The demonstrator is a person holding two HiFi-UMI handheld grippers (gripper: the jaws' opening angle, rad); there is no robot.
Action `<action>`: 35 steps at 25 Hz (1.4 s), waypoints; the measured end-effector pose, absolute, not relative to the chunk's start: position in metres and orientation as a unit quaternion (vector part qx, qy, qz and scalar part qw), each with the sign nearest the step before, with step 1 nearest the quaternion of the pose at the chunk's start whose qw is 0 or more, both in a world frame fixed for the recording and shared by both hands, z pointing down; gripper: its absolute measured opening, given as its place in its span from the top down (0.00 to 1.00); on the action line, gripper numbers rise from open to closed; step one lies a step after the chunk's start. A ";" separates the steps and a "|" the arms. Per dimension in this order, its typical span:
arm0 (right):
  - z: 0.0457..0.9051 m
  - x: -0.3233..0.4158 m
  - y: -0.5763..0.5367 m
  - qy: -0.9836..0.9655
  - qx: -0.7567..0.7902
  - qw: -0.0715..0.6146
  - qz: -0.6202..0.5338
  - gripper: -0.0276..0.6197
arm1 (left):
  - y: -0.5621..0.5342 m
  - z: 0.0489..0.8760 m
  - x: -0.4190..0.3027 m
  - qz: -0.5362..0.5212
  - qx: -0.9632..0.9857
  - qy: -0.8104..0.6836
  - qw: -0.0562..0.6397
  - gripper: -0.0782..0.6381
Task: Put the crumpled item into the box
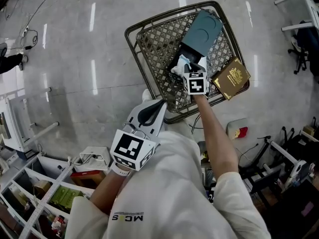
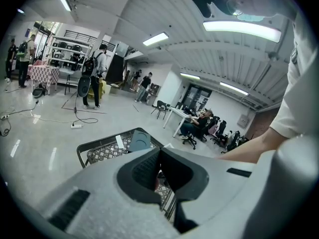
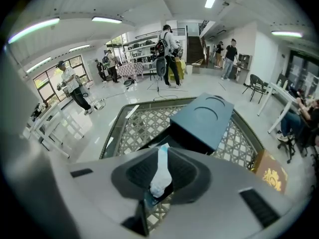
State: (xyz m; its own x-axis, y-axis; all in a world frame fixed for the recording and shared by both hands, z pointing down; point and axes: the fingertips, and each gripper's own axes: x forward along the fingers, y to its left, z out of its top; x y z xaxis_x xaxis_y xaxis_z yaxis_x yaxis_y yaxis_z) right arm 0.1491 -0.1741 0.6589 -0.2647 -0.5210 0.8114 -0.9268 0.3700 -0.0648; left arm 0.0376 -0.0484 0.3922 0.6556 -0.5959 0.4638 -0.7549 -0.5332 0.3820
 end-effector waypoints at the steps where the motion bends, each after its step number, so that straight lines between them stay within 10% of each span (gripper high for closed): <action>1: 0.652 0.148 -0.172 -0.748 0.486 0.356 0.278 0.85 | -0.048 0.391 0.038 0.139 0.865 -0.390 0.283 0.87; 35: 0.344 0.144 -0.005 -0.843 0.497 0.149 0.145 0.93 | -0.057 0.357 0.034 0.113 0.887 -0.376 0.241 0.87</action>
